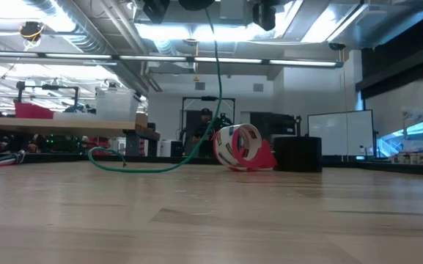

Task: Coil cords
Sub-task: Coil the green wire on the spool

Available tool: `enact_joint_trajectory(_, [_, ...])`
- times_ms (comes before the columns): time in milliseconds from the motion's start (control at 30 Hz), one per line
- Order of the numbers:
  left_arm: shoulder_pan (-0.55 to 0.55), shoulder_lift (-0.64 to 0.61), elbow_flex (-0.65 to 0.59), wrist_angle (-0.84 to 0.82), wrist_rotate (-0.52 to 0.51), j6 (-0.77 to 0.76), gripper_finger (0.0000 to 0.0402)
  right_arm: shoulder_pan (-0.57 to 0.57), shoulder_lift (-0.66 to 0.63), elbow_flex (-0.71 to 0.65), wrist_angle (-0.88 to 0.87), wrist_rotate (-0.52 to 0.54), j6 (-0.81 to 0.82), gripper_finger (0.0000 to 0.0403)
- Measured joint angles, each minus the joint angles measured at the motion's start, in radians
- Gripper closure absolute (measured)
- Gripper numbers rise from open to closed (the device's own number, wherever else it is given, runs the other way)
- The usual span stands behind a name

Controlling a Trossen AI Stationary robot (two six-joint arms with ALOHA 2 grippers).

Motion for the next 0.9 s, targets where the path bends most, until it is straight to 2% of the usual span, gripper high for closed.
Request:
enact_joint_trajectory(533, [-0.001, 0.001, -0.001, -0.054, 0.014, -0.051, 0.0401, 0.000, 0.001, 0.000, -0.016, -0.035, 0.000, 0.0343])
enact_joint_trajectory(900, [-0.002, 0.001, -0.001, -0.012, 0.017, -0.040, 0.0401, 0.000, 0.001, 0.000, -0.015, -0.038, -0.002, 0.0343])
